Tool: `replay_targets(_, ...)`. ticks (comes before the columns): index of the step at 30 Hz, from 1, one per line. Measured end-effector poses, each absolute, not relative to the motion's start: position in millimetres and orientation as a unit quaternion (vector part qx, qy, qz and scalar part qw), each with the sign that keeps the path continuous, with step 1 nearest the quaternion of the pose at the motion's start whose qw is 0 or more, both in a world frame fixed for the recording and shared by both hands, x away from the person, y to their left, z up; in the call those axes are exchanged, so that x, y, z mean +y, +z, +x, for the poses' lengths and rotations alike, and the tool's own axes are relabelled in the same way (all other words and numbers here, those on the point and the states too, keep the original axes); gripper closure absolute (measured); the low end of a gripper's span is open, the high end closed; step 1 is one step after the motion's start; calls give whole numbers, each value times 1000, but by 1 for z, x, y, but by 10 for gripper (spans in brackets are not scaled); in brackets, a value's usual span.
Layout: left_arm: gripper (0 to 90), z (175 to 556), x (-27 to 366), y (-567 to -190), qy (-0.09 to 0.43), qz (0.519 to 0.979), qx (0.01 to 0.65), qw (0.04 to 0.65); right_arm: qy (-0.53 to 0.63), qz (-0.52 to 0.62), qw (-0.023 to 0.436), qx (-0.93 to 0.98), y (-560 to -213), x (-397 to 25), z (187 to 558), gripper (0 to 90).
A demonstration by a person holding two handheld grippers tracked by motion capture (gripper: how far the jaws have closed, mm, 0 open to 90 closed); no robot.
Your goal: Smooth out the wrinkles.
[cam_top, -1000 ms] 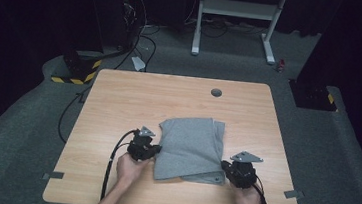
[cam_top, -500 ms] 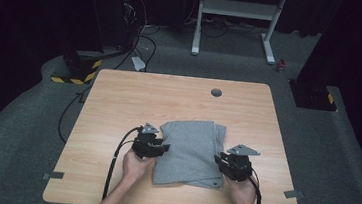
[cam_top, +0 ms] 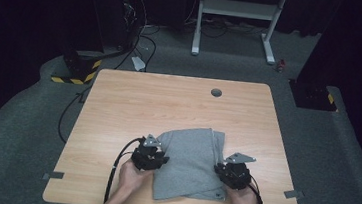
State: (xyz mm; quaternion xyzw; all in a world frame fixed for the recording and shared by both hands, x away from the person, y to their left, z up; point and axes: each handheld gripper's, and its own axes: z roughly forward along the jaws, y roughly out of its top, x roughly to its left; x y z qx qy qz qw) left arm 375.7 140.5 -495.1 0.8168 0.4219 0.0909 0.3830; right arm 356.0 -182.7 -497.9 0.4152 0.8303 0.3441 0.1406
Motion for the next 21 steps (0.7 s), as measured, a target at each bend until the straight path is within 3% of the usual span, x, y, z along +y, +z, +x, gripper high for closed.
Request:
replay_targets(5,537,399,148,-487,116,799,452,380,360,420,163,817,-480,-173,378,763)
replay_targets(11,513,427,156,-496,119,786,495,350,362,444,178,800,-470,-164,415,741)
replay_targets(21,488,444,153,-511,96,784,501,354,339,480,153,795,-481,-150,448,669)
